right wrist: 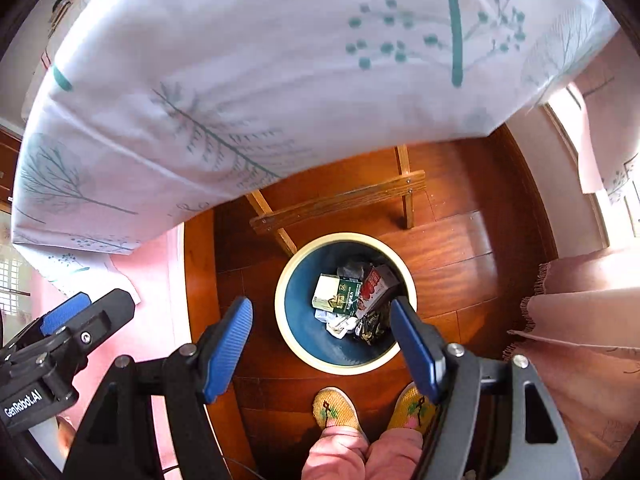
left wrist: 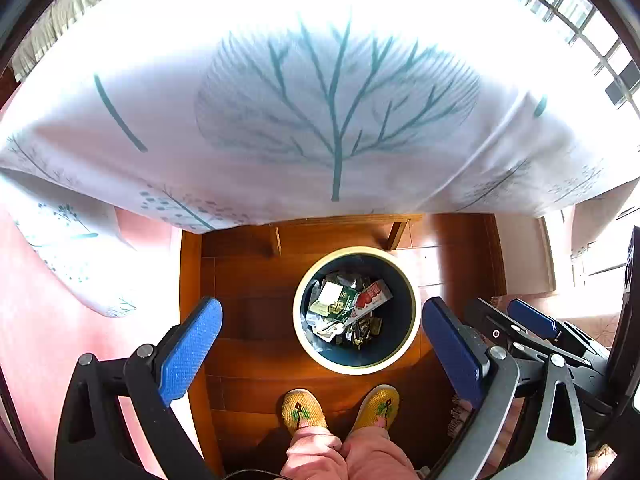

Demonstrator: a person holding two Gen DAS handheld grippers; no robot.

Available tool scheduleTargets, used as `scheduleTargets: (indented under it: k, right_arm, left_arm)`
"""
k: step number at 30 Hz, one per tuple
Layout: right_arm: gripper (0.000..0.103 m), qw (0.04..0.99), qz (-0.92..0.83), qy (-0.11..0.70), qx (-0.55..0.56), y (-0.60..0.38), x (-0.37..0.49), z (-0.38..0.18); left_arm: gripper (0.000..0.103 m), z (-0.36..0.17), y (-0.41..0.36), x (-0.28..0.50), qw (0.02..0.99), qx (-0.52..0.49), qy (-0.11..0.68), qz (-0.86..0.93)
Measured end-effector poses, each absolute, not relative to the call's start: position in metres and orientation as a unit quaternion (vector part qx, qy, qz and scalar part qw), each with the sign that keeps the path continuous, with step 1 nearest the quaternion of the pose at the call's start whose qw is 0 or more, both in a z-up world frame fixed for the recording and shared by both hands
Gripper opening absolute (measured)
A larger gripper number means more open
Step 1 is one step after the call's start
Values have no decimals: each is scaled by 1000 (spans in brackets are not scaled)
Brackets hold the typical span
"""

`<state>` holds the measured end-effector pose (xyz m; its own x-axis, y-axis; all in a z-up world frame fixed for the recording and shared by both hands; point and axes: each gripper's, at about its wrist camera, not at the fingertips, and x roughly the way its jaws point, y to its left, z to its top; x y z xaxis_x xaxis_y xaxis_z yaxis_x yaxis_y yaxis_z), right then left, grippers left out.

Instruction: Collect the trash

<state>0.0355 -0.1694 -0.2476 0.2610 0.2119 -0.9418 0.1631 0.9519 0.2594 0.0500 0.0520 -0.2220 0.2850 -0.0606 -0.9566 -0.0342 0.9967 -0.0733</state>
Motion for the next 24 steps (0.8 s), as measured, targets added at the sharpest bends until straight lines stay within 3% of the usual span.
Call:
scheduleTargets:
  k: [12, 24]
  right_arm:
    - [72, 820, 42, 553, 142, -182, 44, -103]
    - [72, 852, 64, 508, 113, -177, 38, -6]
  left_arm:
    - [99, -90, 40, 51, 833, -26, 552, -6]
    - [99, 0, 38, 41, 866, -8, 500, 1]
